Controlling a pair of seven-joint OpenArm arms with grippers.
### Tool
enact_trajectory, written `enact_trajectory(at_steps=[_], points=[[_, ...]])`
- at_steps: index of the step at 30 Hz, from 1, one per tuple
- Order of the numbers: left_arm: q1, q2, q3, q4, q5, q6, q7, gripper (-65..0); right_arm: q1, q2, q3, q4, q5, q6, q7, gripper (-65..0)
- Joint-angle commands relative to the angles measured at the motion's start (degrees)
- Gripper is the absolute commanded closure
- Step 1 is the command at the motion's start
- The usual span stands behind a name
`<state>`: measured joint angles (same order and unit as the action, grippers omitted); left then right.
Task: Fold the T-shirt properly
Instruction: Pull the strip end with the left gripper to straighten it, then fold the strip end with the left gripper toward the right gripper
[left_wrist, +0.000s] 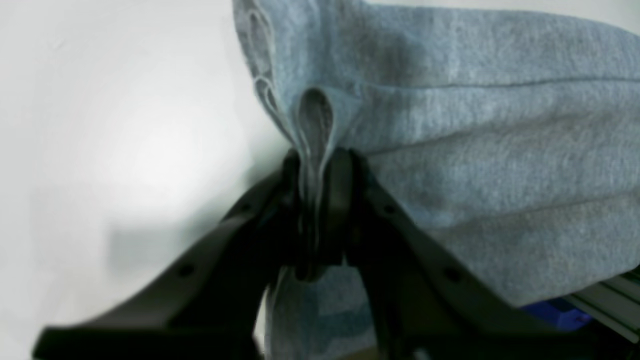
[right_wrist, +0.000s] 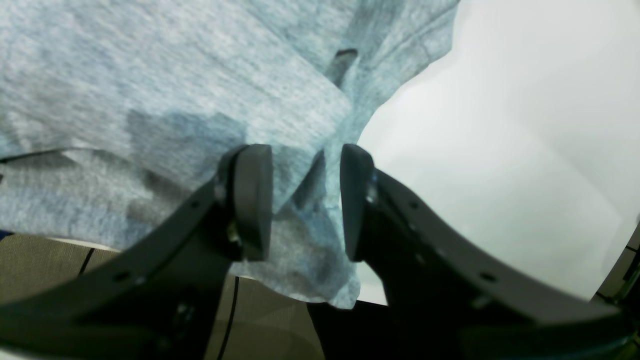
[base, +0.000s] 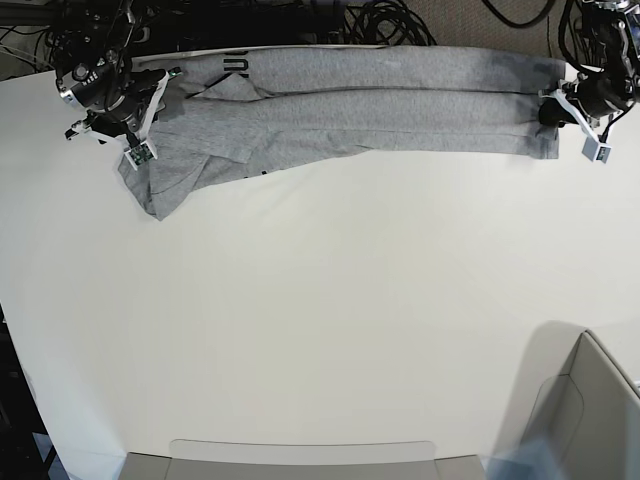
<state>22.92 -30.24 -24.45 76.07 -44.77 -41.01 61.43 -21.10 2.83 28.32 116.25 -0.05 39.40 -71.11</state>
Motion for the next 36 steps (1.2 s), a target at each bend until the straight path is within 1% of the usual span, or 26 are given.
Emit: enact_trajectory(at_steps=[1, 4, 7, 10, 12, 15, 21, 23, 25, 29, 34, 36], points=[[0.25, 0.74, 1.02, -0.86, 6.66, 1.01, 6.48, -2.0, 0.22, 0.29, 0.12, 1.16, 0.01, 0.6, 0.3, -22.9], [-2.74, 0.66, 0.4, -0.95, 6.75, 1.01, 9.12, -1.8, 0.22, 0.2, 0.12, 1.16, 0.01, 0.6, 0.3, -22.9], [-7.22, 0.74, -3.55, -0.95, 6.75, 1.01, 13.08, -1.7, 0.31, 0.2, 0.12, 1.16, 0.01, 0.6, 0.3, -22.9], [-11.36, 0.48, -5.4, -0.95, 6.75, 1.01, 14.75, -1.7, 1.01, 0.11, 0.12, 1.16, 0.01, 0.6, 0.3, -22.9], [-13.55, 0.22, -6.1, -0.95, 7.02, 1.01, 14.75, -1.7, 1.01, 0.11, 0.12, 1.16, 0.01, 0.6, 0.3, -22.9], [-16.28, 0.22, -7.86, -0.95, 9.83, 1.01, 15.36, -1.7, 1.01, 0.11, 0.12, 1.16, 0.01, 0.6, 0.3, -22.9], [-24.19, 0.04, -11.47, -0.95, 19.59, 1.01, 18.57, -1.7, 0.66, 0.11, 0.48, 1.16, 0.01, 0.6, 0.3, -22.9], [-25.51, -1.37, -11.64, -0.6, 20.91, 1.01, 18.57, -1.7, 0.66, 0.11, 0.48, 1.25, 0.01, 0.6, 0.3, -22.9], [-25.77, -1.89, -11.73, 0.19, 20.91, 1.01, 18.57, -1.7, 0.66, 0.03, 0.48, 1.25, 0.01, 0.6, 0.3, -22.9], [-23.66, -1.01, -11.64, 9.07, 21.17, 1.01, 18.57, -1.7, 0.93, -1.56, 0.56, 1.25, 0.01, 0.6, 0.3, -22.9], [-17.25, 3.73, -11.64, 22.96, 21.35, 1.01, 18.57, -1.7, 1.1, -2.26, 0.3, 1.25, 0.01, 0.6, 0.3, -22.9], [-14.96, 5.32, -11.64, 26.04, 21.35, 1.01, 18.57, -1.7, 1.1, -2.26, 0.21, 1.25, 0.01, 0.6, 0.3, -22.9]])
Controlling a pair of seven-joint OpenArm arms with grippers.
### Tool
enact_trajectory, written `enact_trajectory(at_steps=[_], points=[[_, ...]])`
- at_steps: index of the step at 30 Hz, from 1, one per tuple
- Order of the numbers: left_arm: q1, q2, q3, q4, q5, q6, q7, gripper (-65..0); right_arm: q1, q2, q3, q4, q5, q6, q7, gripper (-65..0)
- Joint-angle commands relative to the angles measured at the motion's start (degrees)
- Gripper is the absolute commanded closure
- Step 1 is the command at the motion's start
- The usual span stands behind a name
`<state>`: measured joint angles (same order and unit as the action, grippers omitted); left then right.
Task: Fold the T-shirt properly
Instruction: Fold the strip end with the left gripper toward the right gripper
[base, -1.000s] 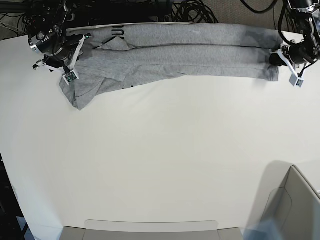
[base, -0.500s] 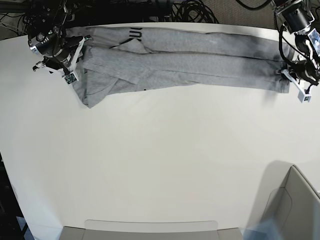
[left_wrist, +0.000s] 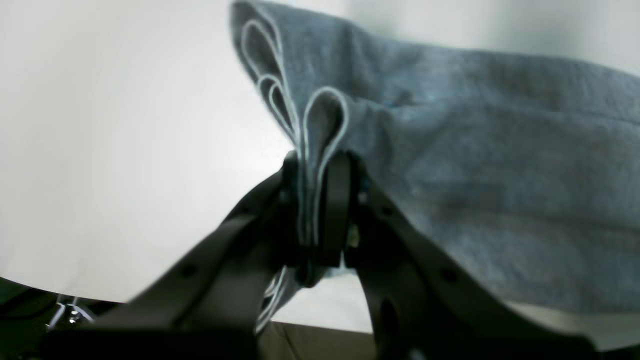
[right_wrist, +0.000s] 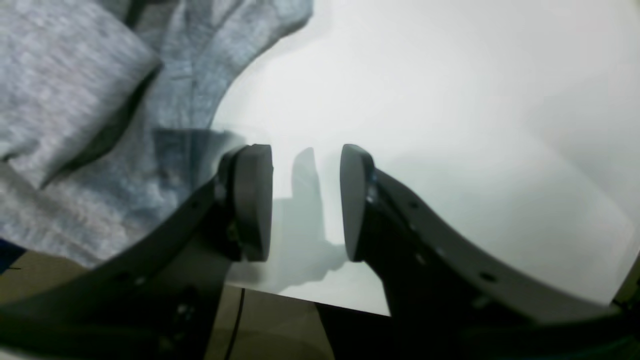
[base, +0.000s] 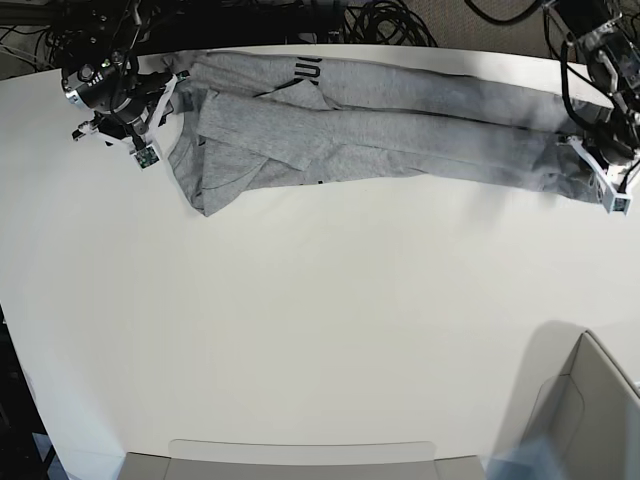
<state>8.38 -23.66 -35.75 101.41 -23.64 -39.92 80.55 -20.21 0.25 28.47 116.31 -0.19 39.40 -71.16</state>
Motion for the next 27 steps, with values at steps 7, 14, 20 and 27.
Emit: enact_trajectory(at_steps=[7, 14, 20, 27], points=[[4.94, 4.28, -0.17, 8.35, 0.21, -0.08, -0.55, -1.7, 0.29, 0.32, -0.03, 1.18, 0.14, 0.6, 0.34, -22.9], [5.02, 6.56, 6.43, 13.63, 0.03, -0.08, -0.55, -1.7, 0.29, 0.23, -0.03, 1.18, 0.23, 0.6, 0.34, -22.9], [4.85, 10.08, 12.85, 14.95, -0.05, -0.08, -0.55, -1.7, 0.29, 0.23, -0.03, 1.18, 0.23, 0.6, 0.34, -22.9], [4.94, 13.77, 18.03, 14.95, 0.12, -0.08, -0.55, -1.7, 0.29, -0.65, 0.23, 1.18, 0.49, 0.6, 0.34, -22.9]])
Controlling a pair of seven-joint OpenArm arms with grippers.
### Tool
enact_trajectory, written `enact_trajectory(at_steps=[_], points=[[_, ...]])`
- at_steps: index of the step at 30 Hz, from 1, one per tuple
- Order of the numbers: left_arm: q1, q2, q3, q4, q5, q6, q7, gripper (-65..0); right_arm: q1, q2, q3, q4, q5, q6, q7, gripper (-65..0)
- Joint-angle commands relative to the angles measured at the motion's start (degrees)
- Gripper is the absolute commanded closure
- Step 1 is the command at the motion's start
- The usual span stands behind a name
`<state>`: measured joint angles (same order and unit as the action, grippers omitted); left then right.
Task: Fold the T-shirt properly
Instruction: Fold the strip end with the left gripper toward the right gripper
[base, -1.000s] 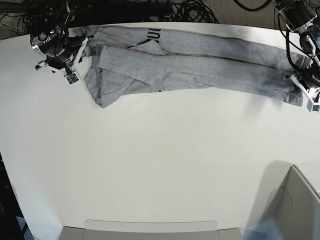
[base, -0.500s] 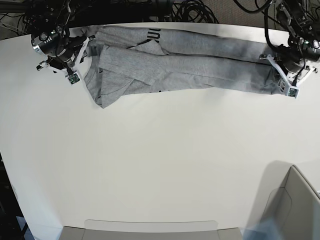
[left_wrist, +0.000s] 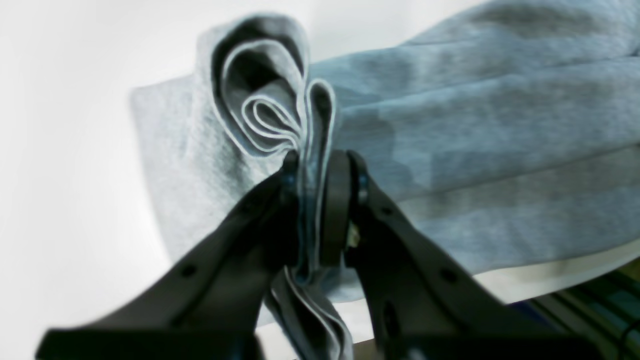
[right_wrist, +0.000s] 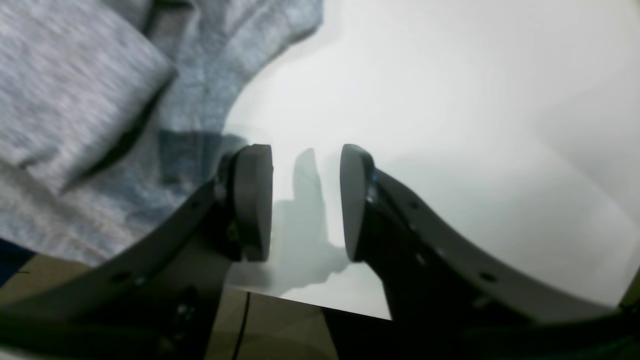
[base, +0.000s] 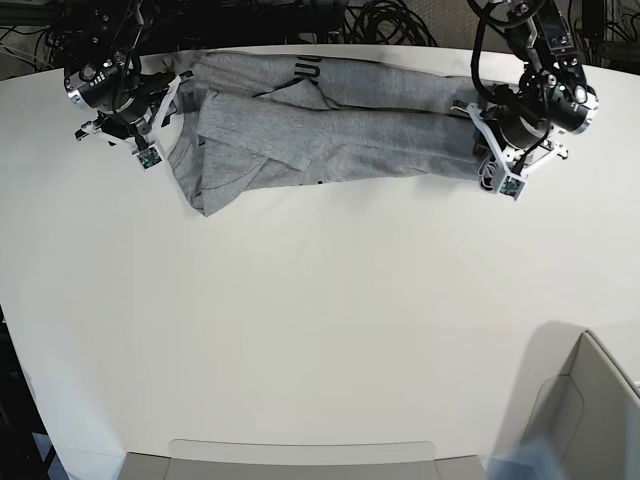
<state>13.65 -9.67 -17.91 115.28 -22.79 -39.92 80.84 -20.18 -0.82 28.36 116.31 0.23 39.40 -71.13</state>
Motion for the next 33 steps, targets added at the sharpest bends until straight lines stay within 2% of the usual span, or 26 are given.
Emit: enact_trajectory(at_steps=[1, 5, 10, 16, 33], points=[[-0.33, 0.13, 1.16, 1.07, -0.82, -0.08, -0.84, -1.7, 0.27, 0.42, 0.26, 1.18, 0.08, 0.6, 0.32, -22.9], [-0.33, 1.01, 6.7, 1.16, -1.08, -0.08, -0.84, -1.7, 0.27, 0.42, 0.08, 1.18, 0.08, 0.6, 0.32, -22.9], [-0.33, 3.12, 8.29, 1.16, -1.08, -0.08, -0.84, -1.7, 0.62, 0.42, 0.08, 1.18, -0.1, 0.6, 0.32, -22.9], [-0.33, 3.3, 11.98, 1.16, -0.73, -0.08, -0.84, -1.7, 0.54, 0.16, 0.34, 1.18, -0.19, 0.6, 0.32, -22.9], [0.99, 3.39, 12.15, 0.98, -0.73, -0.08, -0.84, -1.8, 0.36, 0.07, 0.17, 1.18, -0.19, 0.6, 0.32, -22.9]])
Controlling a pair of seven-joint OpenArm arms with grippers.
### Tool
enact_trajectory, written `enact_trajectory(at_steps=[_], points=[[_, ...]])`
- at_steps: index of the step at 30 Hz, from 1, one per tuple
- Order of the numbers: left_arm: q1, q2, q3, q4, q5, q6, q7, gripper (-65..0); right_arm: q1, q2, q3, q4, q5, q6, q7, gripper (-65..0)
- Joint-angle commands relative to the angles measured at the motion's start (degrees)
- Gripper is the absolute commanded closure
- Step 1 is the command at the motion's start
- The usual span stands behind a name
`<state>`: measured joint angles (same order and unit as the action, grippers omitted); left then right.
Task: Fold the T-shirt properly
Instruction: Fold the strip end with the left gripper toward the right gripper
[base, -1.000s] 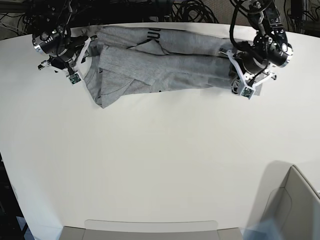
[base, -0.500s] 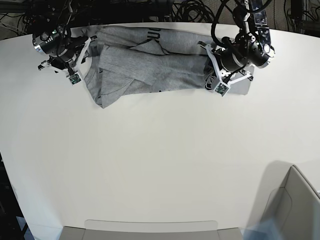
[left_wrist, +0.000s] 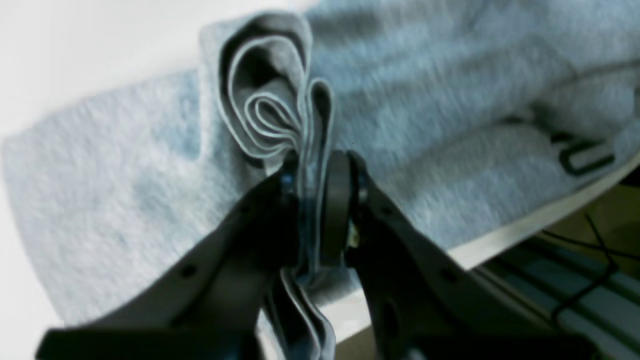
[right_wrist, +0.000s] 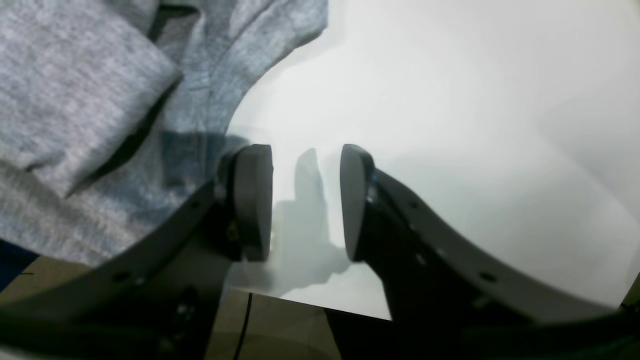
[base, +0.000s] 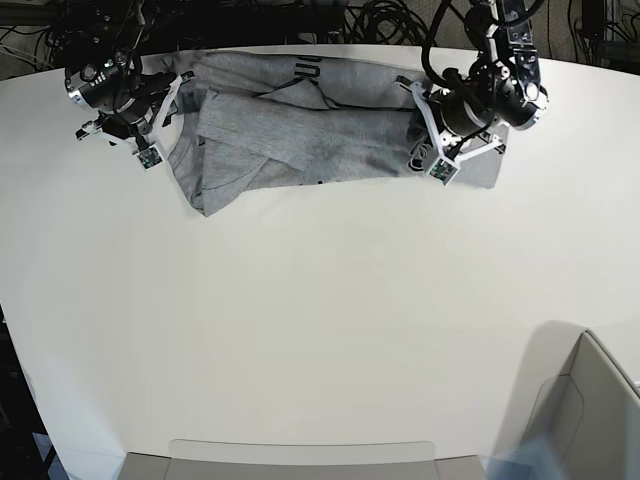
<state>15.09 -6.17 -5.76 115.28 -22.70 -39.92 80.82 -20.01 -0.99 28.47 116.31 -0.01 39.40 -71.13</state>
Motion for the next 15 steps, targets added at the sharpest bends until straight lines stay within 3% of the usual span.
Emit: enact_trajectory(at_steps=[1, 6, 13, 15], points=[[-0.45, -0.11, 0.0, 0.98, -0.82, -0.08, -0.82, -1.8, 0.19, 0.25, -0.03, 1.18, 0.05, 0.6, 0.32, -22.9], [-0.54, 1.56, 0.09, 0.98, -0.99, -0.08, -0.82, -1.8, 0.19, 0.25, -0.03, 1.18, 0.05, 0.6, 0.32, -22.9], [-0.81, 2.26, 5.8, 0.89, -0.82, -0.08, -0.82, -1.8, 0.19, 0.25, -0.03, 1.18, 0.05, 0.6, 0.32, -22.9], [-1.07, 2.26, 5.72, 0.8, -0.82, 1.72, -0.82, -2.1, 0.1, 0.25, -0.03, 1.18, 0.05, 0.6, 0.32, -22.9]])
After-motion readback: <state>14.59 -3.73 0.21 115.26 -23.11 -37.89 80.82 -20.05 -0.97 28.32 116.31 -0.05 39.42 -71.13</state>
